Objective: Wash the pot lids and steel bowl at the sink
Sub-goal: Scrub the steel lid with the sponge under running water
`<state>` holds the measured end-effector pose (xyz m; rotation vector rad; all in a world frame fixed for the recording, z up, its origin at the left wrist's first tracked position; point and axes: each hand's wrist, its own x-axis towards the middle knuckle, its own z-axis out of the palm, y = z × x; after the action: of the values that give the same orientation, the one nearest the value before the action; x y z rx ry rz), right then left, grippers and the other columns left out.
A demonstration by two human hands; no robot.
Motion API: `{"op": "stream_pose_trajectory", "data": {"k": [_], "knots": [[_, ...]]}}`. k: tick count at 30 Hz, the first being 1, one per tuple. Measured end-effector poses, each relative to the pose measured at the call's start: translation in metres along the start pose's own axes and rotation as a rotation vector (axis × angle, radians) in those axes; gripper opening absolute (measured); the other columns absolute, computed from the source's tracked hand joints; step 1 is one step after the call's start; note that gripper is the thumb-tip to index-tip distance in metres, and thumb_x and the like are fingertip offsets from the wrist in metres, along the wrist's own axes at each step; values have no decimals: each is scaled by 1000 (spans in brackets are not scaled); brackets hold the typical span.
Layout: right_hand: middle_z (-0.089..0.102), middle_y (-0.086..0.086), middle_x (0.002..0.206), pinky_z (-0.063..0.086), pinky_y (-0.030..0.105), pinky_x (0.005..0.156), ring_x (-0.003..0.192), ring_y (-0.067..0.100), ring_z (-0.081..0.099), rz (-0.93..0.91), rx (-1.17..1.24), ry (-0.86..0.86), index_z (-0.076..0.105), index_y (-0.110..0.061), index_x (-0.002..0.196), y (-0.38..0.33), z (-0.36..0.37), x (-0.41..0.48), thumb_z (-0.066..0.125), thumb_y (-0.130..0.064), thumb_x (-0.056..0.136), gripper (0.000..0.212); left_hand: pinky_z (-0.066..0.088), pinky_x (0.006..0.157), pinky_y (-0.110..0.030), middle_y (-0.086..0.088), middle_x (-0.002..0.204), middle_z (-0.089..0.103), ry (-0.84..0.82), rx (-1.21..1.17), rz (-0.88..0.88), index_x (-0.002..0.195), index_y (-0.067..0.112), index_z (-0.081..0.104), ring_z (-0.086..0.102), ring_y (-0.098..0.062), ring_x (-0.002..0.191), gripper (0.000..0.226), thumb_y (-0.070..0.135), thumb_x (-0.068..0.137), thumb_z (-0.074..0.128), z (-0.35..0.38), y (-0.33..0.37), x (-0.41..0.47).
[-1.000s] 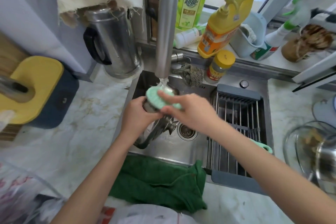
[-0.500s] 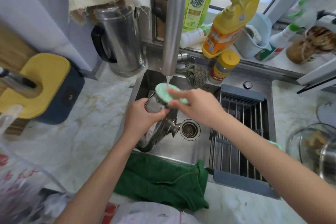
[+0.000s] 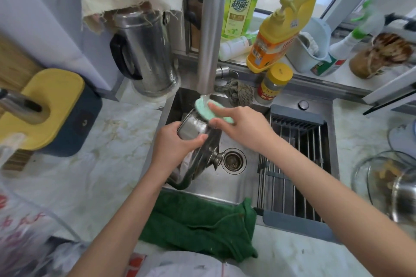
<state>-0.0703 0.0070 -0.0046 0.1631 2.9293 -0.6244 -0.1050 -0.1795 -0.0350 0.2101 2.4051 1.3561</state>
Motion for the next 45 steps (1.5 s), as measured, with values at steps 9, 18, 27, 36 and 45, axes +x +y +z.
{"op": "stream_pose_trajectory", "data": {"k": [9, 18, 27, 36, 45], "knots": [[69, 1, 107, 49, 32, 70, 86, 17, 62, 254, 159, -111, 46, -39, 139, 51, 36, 23, 33, -53, 99, 45, 55, 56, -29, 2, 72, 67, -40, 3, 15, 80, 22, 67, 64, -16, 66, 20, 31, 71, 82, -2, -4, -7], [28, -7, 56, 23, 15, 38, 43, 5, 27, 833, 1366, -51, 56, -2, 125, 101, 102, -26, 56, -38, 93, 48, 54, 72, -32, -6, 78, 73, 64, -578, -271, 79, 10, 70, 68, -16, 72, 31, 38, 91, 62, -20, -7, 22], [73, 3, 86, 46, 29, 81, 81, 16, 67, 833, 1693, -81, 54, -10, 125, 92, 98, -62, 33, -49, 98, 51, 53, 74, -33, -6, 101, 74, -114, -880, -613, 109, 18, 68, 68, -21, 96, 46, 55, 96, 45, -1, -25, 55], [63, 17, 125, 43, 46, 104, 116, 32, 60, 888, 1883, 286, 60, -10, 127, 74, 82, -48, 45, -65, 90, 67, 52, 84, -29, -8, 101, 70, -217, -803, -553, 101, 7, 68, 64, -22, 96, 24, 25, 96, 52, 28, -20, 74], [66, 10, 116, 55, 40, 74, 89, 25, 65, 1083, 1800, 669, 61, -11, 104, 61, 62, -40, 52, -59, 89, 51, 30, 114, -32, -6, 140, 52, -48, -562, -134, 137, 8, 50, 47, -14, 130, 50, 28, 92, 43, 60, -14, 60]]}}
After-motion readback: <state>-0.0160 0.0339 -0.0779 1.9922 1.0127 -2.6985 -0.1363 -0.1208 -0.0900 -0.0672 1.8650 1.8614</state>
